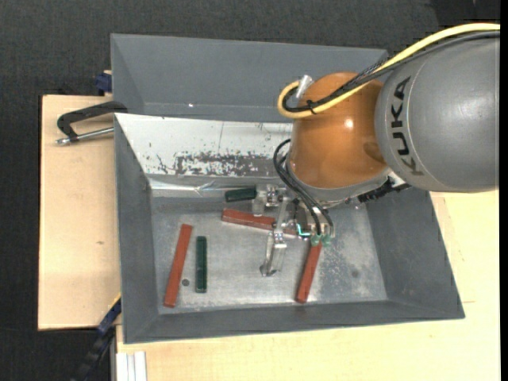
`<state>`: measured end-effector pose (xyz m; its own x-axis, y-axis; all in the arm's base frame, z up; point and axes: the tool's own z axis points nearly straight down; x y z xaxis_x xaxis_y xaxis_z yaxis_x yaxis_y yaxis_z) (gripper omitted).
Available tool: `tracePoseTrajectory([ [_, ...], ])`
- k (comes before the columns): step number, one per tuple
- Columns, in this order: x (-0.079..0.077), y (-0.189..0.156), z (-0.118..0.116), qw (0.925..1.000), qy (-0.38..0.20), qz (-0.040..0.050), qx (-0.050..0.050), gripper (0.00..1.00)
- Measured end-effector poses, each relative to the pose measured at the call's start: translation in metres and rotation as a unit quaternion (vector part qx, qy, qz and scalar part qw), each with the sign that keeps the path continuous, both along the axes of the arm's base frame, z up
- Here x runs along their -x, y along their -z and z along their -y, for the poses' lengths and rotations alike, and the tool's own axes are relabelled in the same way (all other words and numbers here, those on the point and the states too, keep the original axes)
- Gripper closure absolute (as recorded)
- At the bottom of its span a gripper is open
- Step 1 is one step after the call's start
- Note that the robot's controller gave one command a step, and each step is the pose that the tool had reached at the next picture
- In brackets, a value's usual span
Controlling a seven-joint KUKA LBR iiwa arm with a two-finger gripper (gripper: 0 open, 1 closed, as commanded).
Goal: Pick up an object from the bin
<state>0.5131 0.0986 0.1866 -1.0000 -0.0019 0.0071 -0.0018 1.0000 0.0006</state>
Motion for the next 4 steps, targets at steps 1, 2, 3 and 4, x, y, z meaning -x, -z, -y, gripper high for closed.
tracePoseTrajectory([
  [1,-0.002,-0.004,0.001,1.0000,0.001,0.0043,-0.001,0.00],
  [2,-0.041,0.071,0.019,0.9998,0.019,0.0066,-0.001,0.00],
  [3,-0.061,0.119,0.037,1.0000,-0.002,0.0038,0.000,0.00],
  [4,-0.062,0.116,0.039,0.9995,0.033,0.0053,-0.001,0.00],
])
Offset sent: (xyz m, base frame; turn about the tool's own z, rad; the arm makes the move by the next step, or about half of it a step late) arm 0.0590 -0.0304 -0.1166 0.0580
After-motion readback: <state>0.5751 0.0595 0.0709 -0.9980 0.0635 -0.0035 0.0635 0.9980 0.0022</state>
